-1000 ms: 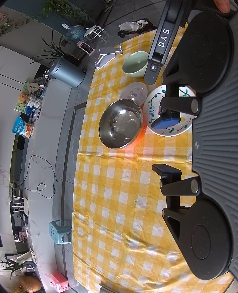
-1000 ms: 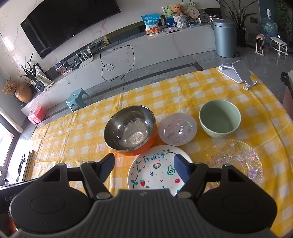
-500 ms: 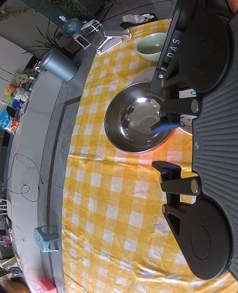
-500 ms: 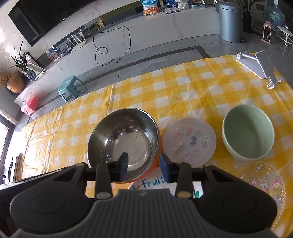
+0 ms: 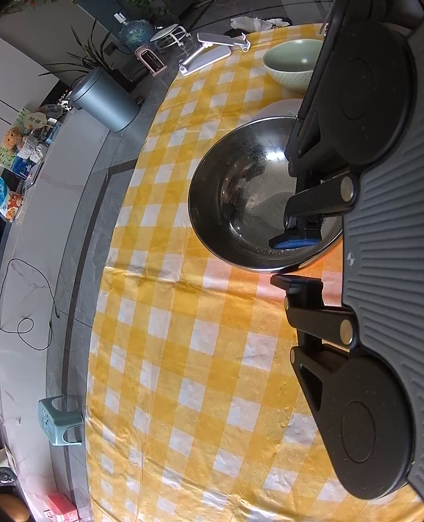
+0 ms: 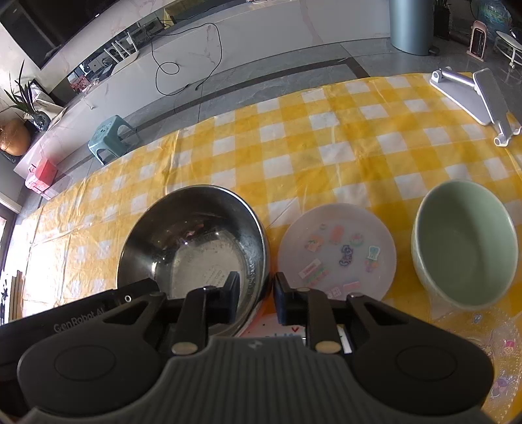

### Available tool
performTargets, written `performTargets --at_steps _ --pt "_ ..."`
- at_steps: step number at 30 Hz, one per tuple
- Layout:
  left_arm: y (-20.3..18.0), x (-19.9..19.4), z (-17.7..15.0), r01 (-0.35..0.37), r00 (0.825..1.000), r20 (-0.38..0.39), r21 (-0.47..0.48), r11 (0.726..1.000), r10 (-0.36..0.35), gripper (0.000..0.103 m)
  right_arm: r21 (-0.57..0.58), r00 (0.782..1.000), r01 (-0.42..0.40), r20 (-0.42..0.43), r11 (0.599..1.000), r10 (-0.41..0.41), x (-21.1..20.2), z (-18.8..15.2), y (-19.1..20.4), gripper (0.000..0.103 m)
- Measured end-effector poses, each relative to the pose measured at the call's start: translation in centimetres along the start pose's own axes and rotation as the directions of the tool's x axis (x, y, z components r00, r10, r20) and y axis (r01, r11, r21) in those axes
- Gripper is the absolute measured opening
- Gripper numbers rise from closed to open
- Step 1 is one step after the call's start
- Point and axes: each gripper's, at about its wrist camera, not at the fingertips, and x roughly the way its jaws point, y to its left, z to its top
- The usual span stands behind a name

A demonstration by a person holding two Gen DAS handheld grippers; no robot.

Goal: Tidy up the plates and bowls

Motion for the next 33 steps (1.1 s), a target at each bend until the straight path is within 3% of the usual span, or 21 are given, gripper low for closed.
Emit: performTargets --at_steps 3,16,33 --pt "0.0 -0.1 0.0 -0.009 1.0 -0.003 0.003 1.0 0.009 0.011 0.0 1.0 0.015 0.005 1.0 -0.015 0.0 0.0 0.0 0.012" --pt "0.3 -3.8 -1.0 -0.049 0.999 0.02 0.02 0.999 0.048 0.011 -0.001 0.999 -0.041 0.028 0.999 0.041 -2.3 -1.1 0.6 0.011" --pt "2.3 -14.6 -8.8 -0.077 0.989 0.123 -0.048 0.996 0.082 0.013 -0.031 0.98 -0.179 0.08 0.983 0.181 -11.2 -8.7 2.4 0.011"
